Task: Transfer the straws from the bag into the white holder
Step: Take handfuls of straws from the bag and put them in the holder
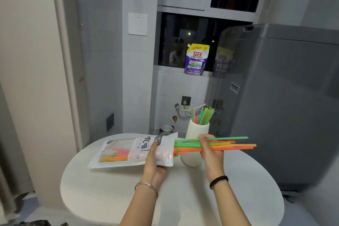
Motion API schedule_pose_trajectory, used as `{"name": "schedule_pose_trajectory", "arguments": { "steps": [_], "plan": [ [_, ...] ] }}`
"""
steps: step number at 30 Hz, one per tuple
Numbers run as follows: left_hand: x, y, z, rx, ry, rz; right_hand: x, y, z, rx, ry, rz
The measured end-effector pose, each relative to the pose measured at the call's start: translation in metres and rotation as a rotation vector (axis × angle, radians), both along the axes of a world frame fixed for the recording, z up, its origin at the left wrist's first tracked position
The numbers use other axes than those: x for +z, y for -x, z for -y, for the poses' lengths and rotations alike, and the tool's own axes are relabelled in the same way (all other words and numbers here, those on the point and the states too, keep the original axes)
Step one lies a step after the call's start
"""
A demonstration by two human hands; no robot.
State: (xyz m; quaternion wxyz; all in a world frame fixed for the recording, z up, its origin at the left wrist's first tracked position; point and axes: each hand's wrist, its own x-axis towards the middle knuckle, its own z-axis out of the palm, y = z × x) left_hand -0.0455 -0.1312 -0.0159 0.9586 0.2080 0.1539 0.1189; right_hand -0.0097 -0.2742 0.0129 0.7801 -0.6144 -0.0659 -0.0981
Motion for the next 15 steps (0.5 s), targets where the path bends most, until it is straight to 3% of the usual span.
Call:
{"name": "schedule_pose_trajectory", "arguments": {
  "steps": [2, 4, 9, 15],
  "plan": [
    [0.002, 0.000, 0.006, -0.051, -0.021, 0.020, -0.004, 0.001, -0.005, 0.126, 0.156, 0.047],
    [0.002, 0.000, 0.010, -0.082, -0.017, 0.025, -0.006, 0.002, -0.010, 0.156, 0.190, 0.047],
    [0.001, -0.001, 0.005, -0.037, 0.101, -0.016, 0.014, -0.012, -0.001, -0.027, 0.017, -0.032],
    [0.000, -0.006, -0.002, -0.009, 0.026, -0.050, 0.061, -0.034, 0.027, -0.117, 0.069, 0.108]
  ]
}}
